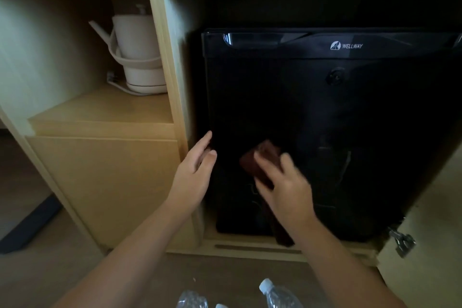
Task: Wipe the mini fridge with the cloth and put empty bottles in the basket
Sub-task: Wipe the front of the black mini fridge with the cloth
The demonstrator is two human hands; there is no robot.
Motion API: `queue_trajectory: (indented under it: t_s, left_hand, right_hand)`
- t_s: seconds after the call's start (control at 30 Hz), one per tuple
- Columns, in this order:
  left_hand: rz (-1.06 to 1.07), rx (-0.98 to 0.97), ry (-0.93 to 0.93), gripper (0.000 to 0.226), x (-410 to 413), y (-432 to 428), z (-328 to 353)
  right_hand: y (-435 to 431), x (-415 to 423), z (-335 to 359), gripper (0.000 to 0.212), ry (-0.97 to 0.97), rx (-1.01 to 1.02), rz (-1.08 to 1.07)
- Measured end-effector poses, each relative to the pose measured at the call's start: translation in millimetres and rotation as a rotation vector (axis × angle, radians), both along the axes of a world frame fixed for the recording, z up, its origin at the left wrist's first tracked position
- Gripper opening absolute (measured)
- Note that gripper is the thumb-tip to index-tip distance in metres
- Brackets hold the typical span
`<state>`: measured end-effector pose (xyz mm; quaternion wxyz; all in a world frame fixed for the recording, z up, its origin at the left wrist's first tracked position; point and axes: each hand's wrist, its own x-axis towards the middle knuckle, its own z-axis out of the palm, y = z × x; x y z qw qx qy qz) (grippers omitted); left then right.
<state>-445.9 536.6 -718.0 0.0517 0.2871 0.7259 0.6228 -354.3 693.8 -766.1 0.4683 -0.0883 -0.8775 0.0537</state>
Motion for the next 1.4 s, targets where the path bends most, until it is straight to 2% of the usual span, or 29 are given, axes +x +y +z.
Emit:
queue_trajectory:
  t_s: [0.07, 0.13, 0.2, 0.3, 0.4, 0.5, 0.6, 0.7, 0.77, 0.9, 1.0, 1.07, 1.17, 1.27, 1.33, 1.4]
  left_hand:
    - [-0.018, -0.026, -0.016, 0.048, 0, -1, -2]
    - [-0.014, -0.047, -0.016, 0.050, 1, 0, -2]
    - [-0.002, -0.067, 0.006, 0.052, 2, 2, -2]
    - [0.016, -0.102, 0.063, 0.057, -1, 3, -4]
    - [0.011, -0.155, 0.120, 0.062, -5, 2, -6]
    - [0.008, -0.196, 0.170, 0.066, -5, 2, -7]
    - [0.004, -0.214, 0.186, 0.068, -3, 2, -8]
    - [0.003, -0.213, 0.173, 0.069, -2, 1, -9]
    - [-0.002, -0.207, 0.158, 0.070, -2, 1, -10]
    - [-0.015, -0.220, 0.146, 0.073, -2, 0, -13]
    - [-0.014, -0.231, 0.164, 0.074, -2, 0, -15]
    - [-0.010, -0.227, 0.166, 0.074, -2, 1, -15]
    - [-0.010, -0.225, 0.170, 0.073, -2, 1, -15]
    - [0.007, -0.246, 0.189, 0.075, -1, 1, -15]
    - [0.023, -0.259, 0.200, 0.076, 0, 3, -15]
    - [0.040, -0.267, 0.216, 0.077, 1, 4, -14]
  right_hand:
    - [-1, 10, -30, 0.061, -0.132, -0.001, 0.021]
    - [0, 15, -37, 0.058, -0.182, -0.027, 0.026]
    - [3, 14, -18, 0.052, -0.092, -0.084, 0.040]
    - [11, 10, 37, 0.045, 0.172, -0.158, -0.029]
    - [17, 7, 59, 0.046, 0.233, -0.169, -0.043]
    - [18, 9, 15, 0.051, 0.129, -0.093, -0.024]
    - [14, 18, -42, 0.061, -0.094, -0.026, -0.025]
    - [8, 24, -56, 0.057, -0.200, -0.077, -0.021]
    - [9, 24, -39, 0.051, -0.130, -0.098, -0.017]
    - [24, 22, 32, 0.044, 0.191, -0.162, -0.066]
    - [29, 19, 48, 0.046, 0.240, -0.203, -0.061]
    - [28, 20, 20, 0.047, 0.188, -0.190, -0.036]
    - [28, 32, -36, 0.056, -0.039, -0.119, -0.045]
    - [31, 41, -50, 0.055, -0.166, -0.105, -0.032]
    - [29, 41, -26, 0.050, -0.061, -0.174, -0.025]
    - [32, 36, 18, 0.045, 0.164, -0.241, -0.047]
